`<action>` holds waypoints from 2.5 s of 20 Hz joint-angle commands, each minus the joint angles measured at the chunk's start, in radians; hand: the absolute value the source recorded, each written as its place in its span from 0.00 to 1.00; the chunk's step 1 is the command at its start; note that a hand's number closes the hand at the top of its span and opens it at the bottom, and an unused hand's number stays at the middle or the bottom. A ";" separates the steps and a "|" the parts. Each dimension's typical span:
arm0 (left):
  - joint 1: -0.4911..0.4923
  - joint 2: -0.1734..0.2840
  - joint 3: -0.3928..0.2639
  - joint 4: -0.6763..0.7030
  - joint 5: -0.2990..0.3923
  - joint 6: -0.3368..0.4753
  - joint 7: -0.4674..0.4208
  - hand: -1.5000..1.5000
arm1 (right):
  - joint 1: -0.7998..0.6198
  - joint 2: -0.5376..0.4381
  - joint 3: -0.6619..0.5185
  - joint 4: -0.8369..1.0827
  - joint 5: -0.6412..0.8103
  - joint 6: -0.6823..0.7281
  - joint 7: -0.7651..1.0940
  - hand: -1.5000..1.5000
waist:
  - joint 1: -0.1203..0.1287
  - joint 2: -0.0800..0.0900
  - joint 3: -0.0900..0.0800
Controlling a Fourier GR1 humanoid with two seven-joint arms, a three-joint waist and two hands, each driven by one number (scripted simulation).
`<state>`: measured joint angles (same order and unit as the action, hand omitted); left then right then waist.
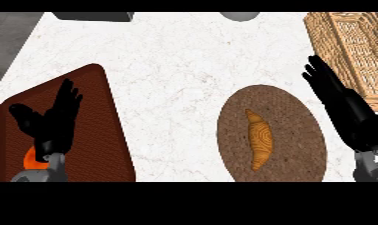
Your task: Pick the croissant from the placemat and place it in the basket
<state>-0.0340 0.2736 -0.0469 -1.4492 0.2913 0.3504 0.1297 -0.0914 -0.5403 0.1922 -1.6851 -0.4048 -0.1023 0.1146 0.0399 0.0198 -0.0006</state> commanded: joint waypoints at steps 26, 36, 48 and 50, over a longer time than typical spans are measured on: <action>-0.153 0.163 -0.014 0.070 -0.035 -0.230 0.060 0.50 | -0.647 0.147 0.472 -0.122 0.809 0.353 0.447 0.00 | -0.047 -0.041 -0.006; -0.200 0.185 0.027 0.074 -0.018 -0.252 0.090 0.50 | -0.915 0.114 0.307 -0.051 0.522 0.839 0.830 0.00 | -0.043 -0.028 -0.002; -0.192 0.135 0.038 0.134 -0.058 -0.258 0.027 0.50 | -0.780 -0.083 0.096 -0.178 0.072 0.927 0.901 0.00 | -0.060 -0.024 0.000; -0.193 0.131 0.029 0.099 -0.060 -0.260 0.066 0.50 | -0.706 -0.123 0.023 -0.252 0.095 0.883 0.834 0.00 | -0.057 -0.023 0.001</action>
<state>-0.1980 0.4166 -0.0204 -1.3777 0.2446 0.1006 0.1979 -0.8827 -0.6190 0.2922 -1.8396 -0.2736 0.7726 0.8967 -0.0156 -0.0068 -0.0008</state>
